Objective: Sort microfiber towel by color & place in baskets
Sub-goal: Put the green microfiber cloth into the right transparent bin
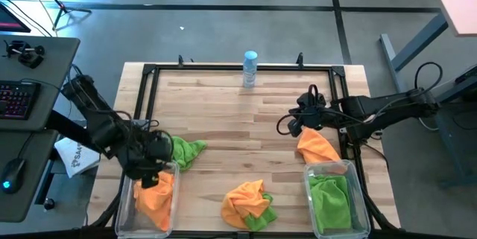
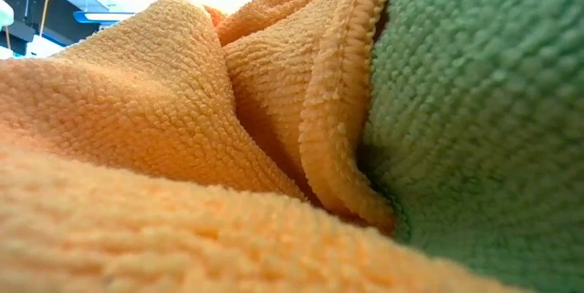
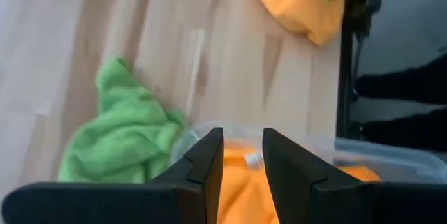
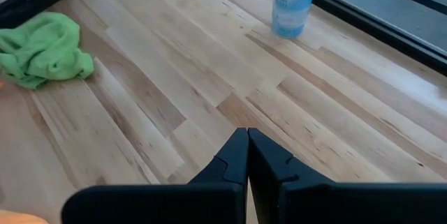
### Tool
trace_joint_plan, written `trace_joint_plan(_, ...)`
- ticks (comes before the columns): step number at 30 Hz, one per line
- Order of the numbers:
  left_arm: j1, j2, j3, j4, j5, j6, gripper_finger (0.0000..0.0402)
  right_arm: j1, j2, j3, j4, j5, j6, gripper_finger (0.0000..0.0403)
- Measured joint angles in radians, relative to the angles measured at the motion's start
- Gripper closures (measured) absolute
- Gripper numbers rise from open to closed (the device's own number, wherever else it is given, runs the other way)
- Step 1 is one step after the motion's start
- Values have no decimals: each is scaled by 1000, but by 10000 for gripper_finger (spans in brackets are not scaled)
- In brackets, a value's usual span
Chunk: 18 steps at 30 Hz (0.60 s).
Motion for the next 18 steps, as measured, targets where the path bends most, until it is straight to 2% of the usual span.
trace_joint_plan(4, 72, -23, 0, 2, -54, 17, 328, 0, 32, 0, 0, 0, 7, 402)
trace_joint_plan(18, 327, -27, 0, 4, -97, 78, 337, 0, 159, 0, 32, -29, 26, 402)
